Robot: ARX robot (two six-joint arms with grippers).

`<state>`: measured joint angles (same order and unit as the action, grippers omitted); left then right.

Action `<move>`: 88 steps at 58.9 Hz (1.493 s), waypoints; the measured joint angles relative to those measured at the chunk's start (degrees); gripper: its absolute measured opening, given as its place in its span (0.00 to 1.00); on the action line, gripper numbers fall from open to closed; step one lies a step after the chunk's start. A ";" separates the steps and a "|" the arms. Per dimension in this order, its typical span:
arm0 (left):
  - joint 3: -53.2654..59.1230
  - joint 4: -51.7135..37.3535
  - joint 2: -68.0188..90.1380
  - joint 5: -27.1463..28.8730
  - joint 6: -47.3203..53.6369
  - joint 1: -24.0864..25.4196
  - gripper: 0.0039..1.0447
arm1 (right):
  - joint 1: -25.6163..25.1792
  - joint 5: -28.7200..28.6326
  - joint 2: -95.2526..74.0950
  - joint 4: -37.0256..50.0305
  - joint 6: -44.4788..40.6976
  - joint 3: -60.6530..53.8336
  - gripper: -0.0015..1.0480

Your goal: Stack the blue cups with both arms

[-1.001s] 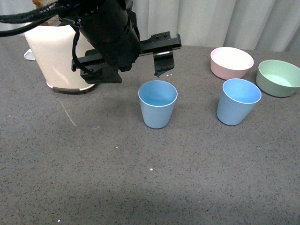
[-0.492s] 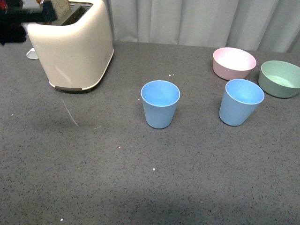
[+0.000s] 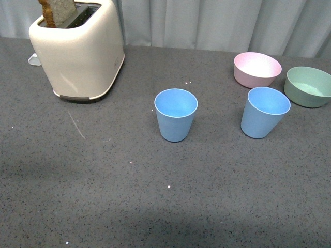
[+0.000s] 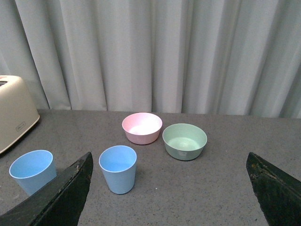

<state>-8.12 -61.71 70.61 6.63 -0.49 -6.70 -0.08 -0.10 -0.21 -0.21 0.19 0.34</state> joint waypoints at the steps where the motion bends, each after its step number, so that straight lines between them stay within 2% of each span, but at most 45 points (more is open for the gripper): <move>1: 0.20 0.26 -0.48 -0.17 0.00 0.09 0.03 | 0.00 0.00 0.00 0.00 0.00 0.00 0.91; 11: 3.85 6.56 -10.27 -2.23 0.00 2.10 0.03 | 0.00 0.00 0.00 0.00 0.00 0.00 0.91; 13: 4.39 8.02 -12.31 -5.09 0.02 3.87 0.03 | 0.00 0.02 0.00 0.00 0.00 0.00 0.91; 20: 5.77 12.81 -18.51 -6.21 0.04 6.49 0.03 | 0.00 0.04 0.00 0.00 0.00 0.00 0.91; 57: 7.04 37.20 -46.05 -6.62 0.04 6.54 0.03 | 0.00 0.02 0.00 0.00 0.00 0.00 0.91; 88: 7.04 48.41 -57.55 -6.62 0.04 6.54 0.03 | 0.00 0.02 0.00 0.00 0.00 0.00 0.91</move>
<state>-1.08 -13.30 13.06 0.01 -0.45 -0.16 -0.08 -0.08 -0.21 -0.21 0.19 0.34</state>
